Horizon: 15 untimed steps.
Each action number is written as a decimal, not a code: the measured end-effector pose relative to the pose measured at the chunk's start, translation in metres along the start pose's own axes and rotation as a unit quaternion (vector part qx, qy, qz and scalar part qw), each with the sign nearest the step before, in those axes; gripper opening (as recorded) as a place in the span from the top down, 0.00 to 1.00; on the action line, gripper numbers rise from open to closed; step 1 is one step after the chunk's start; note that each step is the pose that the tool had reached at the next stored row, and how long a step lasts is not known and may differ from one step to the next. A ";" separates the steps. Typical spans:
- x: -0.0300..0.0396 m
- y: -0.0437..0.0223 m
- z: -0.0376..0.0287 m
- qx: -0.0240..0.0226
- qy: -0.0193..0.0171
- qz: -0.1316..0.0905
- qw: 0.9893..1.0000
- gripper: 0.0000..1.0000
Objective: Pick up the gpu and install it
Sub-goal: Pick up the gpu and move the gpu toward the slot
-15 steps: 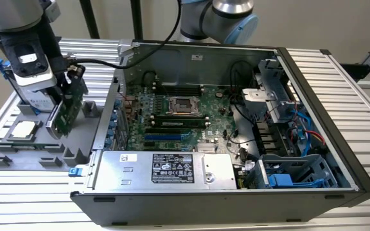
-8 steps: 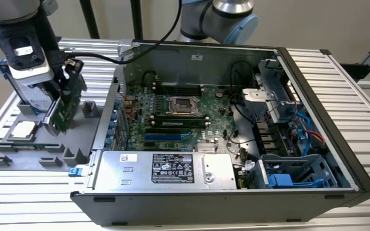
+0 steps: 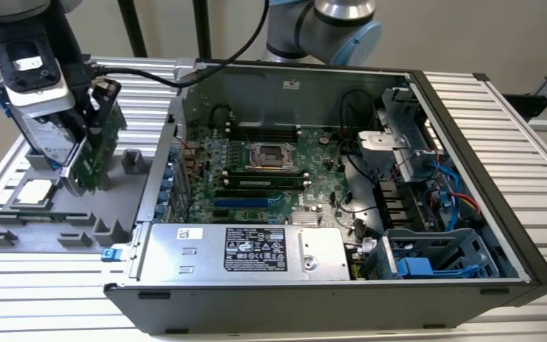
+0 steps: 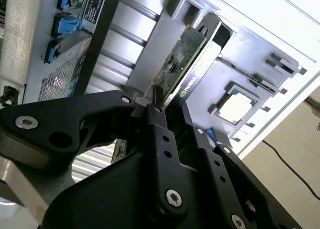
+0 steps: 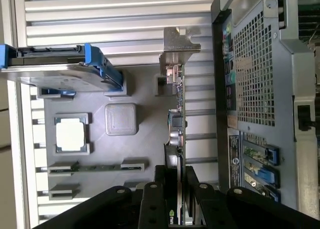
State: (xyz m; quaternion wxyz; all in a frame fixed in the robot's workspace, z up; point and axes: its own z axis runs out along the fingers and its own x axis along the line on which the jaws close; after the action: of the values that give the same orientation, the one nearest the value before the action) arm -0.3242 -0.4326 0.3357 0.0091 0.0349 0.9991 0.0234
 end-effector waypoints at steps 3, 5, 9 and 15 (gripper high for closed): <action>-0.0001 0.0002 -0.0042 0.000 0.000 0.000 1.000 1.00; -0.0001 0.0003 -0.0070 0.000 0.000 0.000 1.000 1.00; -0.0001 0.0006 -0.0125 0.000 0.000 0.000 1.000 1.00; -0.0003 0.0010 -0.0205 0.000 0.000 0.000 1.000 1.00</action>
State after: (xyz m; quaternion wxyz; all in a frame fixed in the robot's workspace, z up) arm -0.3241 -0.4326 0.3562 0.0091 0.0349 0.9991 0.0234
